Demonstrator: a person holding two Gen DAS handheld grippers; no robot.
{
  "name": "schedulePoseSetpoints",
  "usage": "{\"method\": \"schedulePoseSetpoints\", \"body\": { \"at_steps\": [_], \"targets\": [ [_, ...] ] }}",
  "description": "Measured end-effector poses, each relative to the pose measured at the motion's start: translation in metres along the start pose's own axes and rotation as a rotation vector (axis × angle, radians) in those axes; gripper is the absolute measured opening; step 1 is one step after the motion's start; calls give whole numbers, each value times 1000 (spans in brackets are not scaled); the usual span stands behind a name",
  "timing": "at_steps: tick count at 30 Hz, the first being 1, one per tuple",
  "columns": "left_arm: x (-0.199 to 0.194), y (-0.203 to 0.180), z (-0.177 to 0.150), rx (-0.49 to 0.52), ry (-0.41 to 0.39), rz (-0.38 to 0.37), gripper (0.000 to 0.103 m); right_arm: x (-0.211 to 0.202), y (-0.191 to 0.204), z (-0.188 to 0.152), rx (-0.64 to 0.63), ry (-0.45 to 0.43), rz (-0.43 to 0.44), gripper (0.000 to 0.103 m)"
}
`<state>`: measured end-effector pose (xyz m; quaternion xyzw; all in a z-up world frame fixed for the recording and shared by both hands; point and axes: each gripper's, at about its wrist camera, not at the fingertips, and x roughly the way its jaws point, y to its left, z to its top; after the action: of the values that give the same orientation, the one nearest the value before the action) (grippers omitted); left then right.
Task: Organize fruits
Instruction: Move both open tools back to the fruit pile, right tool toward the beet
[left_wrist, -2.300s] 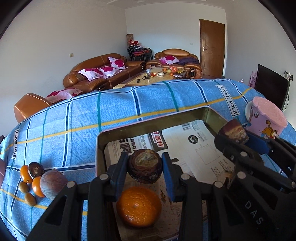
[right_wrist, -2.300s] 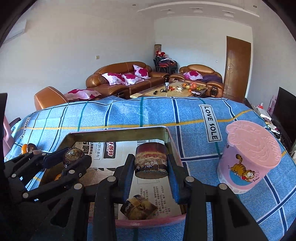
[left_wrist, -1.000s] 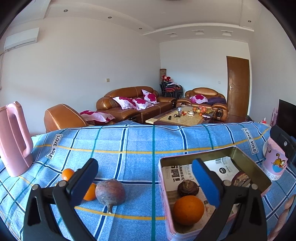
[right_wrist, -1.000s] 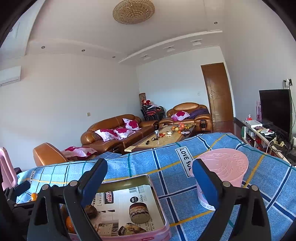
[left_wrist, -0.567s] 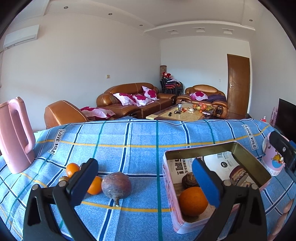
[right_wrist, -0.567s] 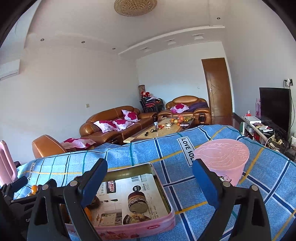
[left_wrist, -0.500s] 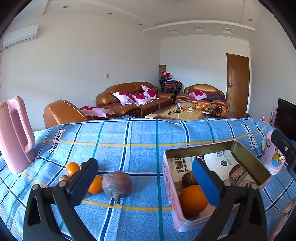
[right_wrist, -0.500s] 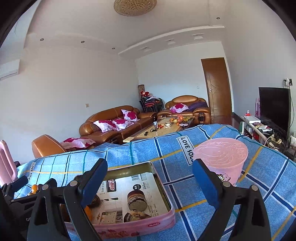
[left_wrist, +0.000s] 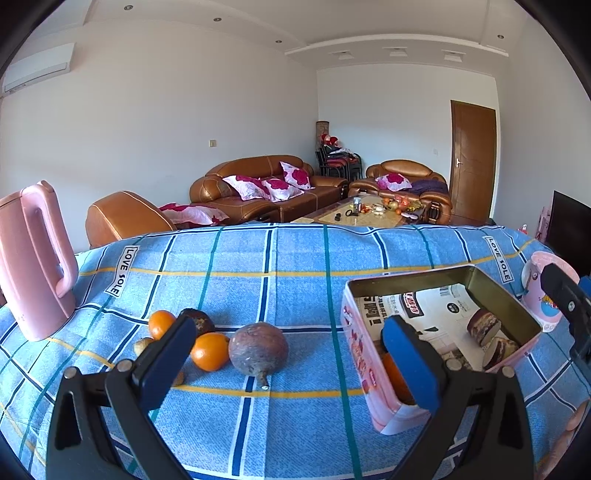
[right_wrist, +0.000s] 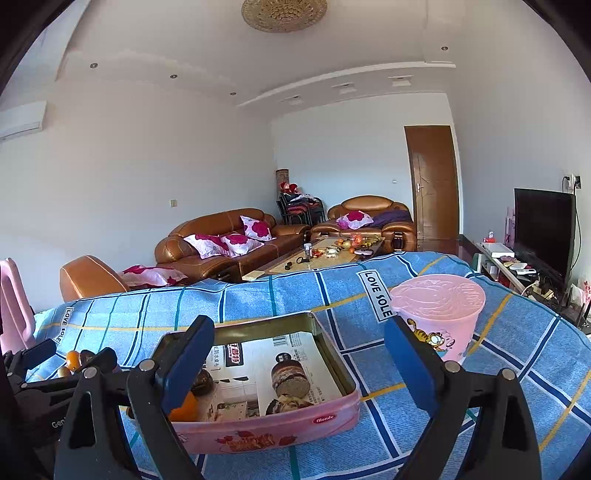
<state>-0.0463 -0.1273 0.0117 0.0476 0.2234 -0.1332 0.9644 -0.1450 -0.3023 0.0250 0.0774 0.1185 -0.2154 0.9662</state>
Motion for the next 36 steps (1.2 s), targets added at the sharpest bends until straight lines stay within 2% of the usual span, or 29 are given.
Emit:
{"method": "schedulePoseSetpoints", "body": {
  "at_steps": [12, 27, 31, 34, 36],
  "targets": [
    [1, 43, -4, -5, 20, 47, 103, -4, 50, -9, -44, 36, 76, 94],
    [15, 128, -7, -86, 86, 146, 103, 5, 122, -21, -114, 95, 155, 94],
    [22, 157, -7, -114, 113, 231, 103, 12, 141, -21, -138, 137, 186, 94],
    [28, 183, -8, -178, 147, 295, 103, 21, 156, -24, -164, 186, 221, 94],
    [30, 197, -10, -218, 166, 336, 103, 31, 168, -27, -185, 236, 243, 89]
  ]
}}
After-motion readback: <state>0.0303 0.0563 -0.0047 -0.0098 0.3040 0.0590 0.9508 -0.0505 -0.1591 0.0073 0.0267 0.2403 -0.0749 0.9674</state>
